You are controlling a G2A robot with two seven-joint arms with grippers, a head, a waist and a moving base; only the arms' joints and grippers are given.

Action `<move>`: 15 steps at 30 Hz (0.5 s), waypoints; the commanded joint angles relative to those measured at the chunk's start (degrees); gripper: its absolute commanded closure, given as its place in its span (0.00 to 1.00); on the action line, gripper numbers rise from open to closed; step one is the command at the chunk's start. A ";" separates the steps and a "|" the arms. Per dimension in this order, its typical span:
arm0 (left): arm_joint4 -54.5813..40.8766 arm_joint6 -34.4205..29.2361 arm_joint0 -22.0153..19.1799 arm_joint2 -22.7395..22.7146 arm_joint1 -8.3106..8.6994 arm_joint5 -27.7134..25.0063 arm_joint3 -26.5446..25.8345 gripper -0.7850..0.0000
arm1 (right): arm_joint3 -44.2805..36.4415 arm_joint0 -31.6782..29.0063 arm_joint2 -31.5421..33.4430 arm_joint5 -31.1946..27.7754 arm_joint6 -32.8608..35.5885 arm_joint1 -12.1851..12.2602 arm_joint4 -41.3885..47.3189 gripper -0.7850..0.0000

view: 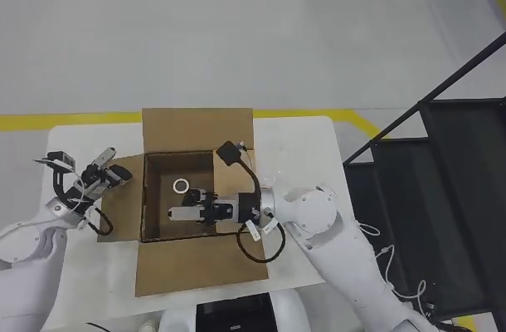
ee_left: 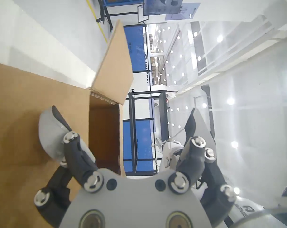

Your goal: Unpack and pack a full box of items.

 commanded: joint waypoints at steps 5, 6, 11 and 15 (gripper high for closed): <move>3.07 2.53 -2.55 3.67 -0.61 1.67 2.57 0.00 | -2.91 -4.78 3.92 -1.60 -0.55 1.17 0.50 0.00; 3.22 2.58 -3.00 4.22 -0.72 1.76 2.92 0.00 | -3.10 -5.28 4.34 -1.81 -0.57 1.32 0.70 0.00; 1.55 1.15 -4.80 5.94 -1.16 1.61 4.16 0.00 | -3.20 -6.52 5.50 -2.12 -0.63 1.92 1.13 0.00; 1.21 2.86 -4.77 3.74 -0.97 0.50 4.04 0.00 | -2.56 -6.42 5.63 -1.63 -0.76 2.27 1.11 0.00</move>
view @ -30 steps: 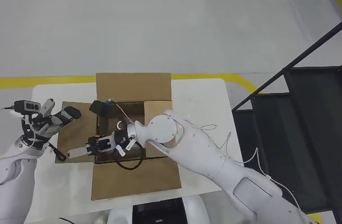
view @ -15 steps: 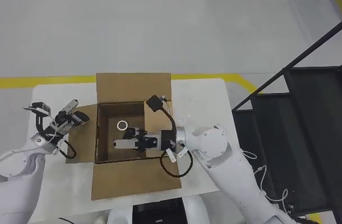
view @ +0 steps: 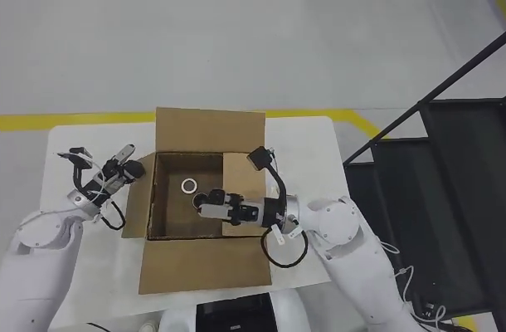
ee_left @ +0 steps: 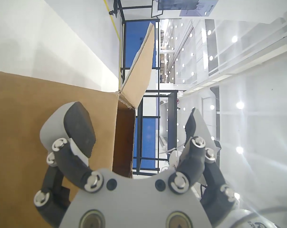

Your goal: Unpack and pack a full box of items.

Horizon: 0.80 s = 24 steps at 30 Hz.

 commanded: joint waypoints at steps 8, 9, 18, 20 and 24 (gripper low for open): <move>-4.22 -5.15 7.61 -11.32 1.54 -2.70 -16.70 0.00 | 0.45 -0.77 1.19 3.88 -1.09 0.93 -2.27 0.00; -4.16 -5.93 8.43 -12.07 1.65 -2.51 -19.41 0.00 | 0.36 -0.97 1.34 4.01 -1.28 1.03 -2.29 0.00; 0.46 -17.67 4.43 -7.57 2.37 4.27 -31.53 0.00 | -0.85 -5.67 5.67 2.71 -5.66 2.01 0.20 0.00; 2.95 -19.12 1.38 -3.41 2.24 5.93 -31.13 0.00 | -1.65 -7.50 7.03 2.63 -7.14 2.26 0.16 0.00; 7.27 -19.89 -5.87 6.46 1.39 8.29 -27.50 0.00 | -3.13 -10.81 9.16 2.42 -9.12 2.70 0.91 0.00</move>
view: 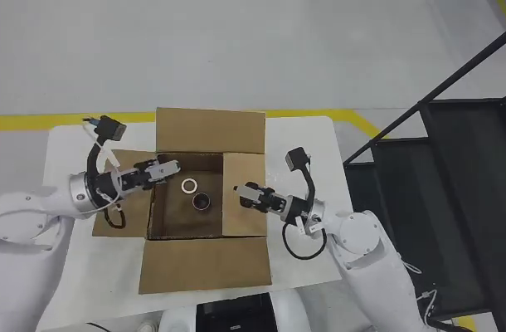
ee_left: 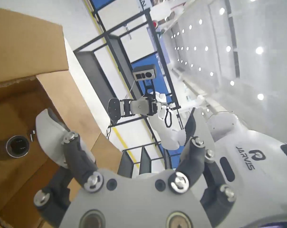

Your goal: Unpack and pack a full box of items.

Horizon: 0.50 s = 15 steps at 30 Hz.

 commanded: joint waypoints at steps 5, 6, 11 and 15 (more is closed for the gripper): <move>7.04 1.15 -11.44 15.99 -2.23 2.16 6.46 0.00 | -0.96 -3.07 1.92 -0.64 -1.28 0.55 0.84 0.00; 7.73 1.60 -13.25 18.01 -2.69 2.35 7.98 0.00 | -1.07 -3.63 2.26 -0.96 -1.32 0.65 0.95 0.00; 8.63 5.13 -19.46 26.55 -5.15 1.90 16.26 0.00 | -0.98 -5.22 2.78 -2.01 -2.25 0.98 1.87 0.00; 8.47 8.67 -22.04 30.65 -6.83 0.67 23.14 0.00 | -0.76 -5.69 2.86 -2.31 -2.64 1.21 2.40 0.00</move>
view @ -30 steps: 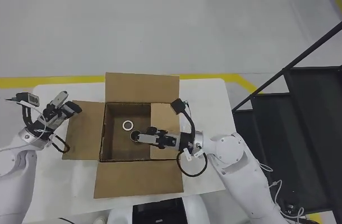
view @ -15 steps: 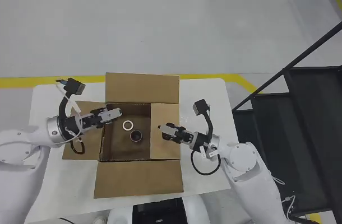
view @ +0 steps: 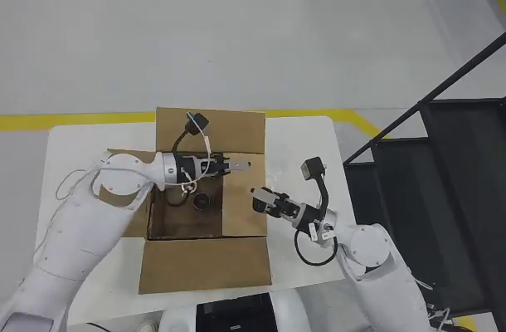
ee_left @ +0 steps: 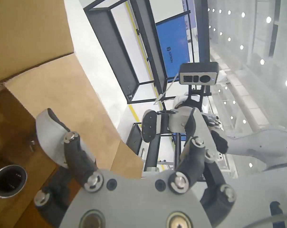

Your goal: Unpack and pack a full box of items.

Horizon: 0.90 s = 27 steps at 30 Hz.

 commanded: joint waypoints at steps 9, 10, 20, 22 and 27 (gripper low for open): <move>2.39 6.97 -2.41 4.16 -2.30 -1.85 9.11 0.00 | -2.14 -3.00 1.86 -1.26 0.43 0.82 0.91 0.00; 2.76 7.62 -2.22 3.89 -2.28 -1.95 8.95 0.00 | -2.30 -3.20 1.95 -1.44 0.57 0.90 0.92 0.00; -4.04 3.77 0.31 3.04 -2.63 -4.57 7.44 0.00 | -2.91 -3.26 1.65 -1.92 1.56 1.55 1.27 0.00; -6.91 3.81 0.48 2.75 -2.90 -5.13 6.86 0.00 | -3.72 -3.56 1.59 -2.18 1.93 1.70 1.14 0.00; -14.32 1.77 1.88 1.69 -3.23 -6.76 3.14 0.00 | -5.87 -4.79 1.60 -3.55 3.78 2.13 1.48 0.00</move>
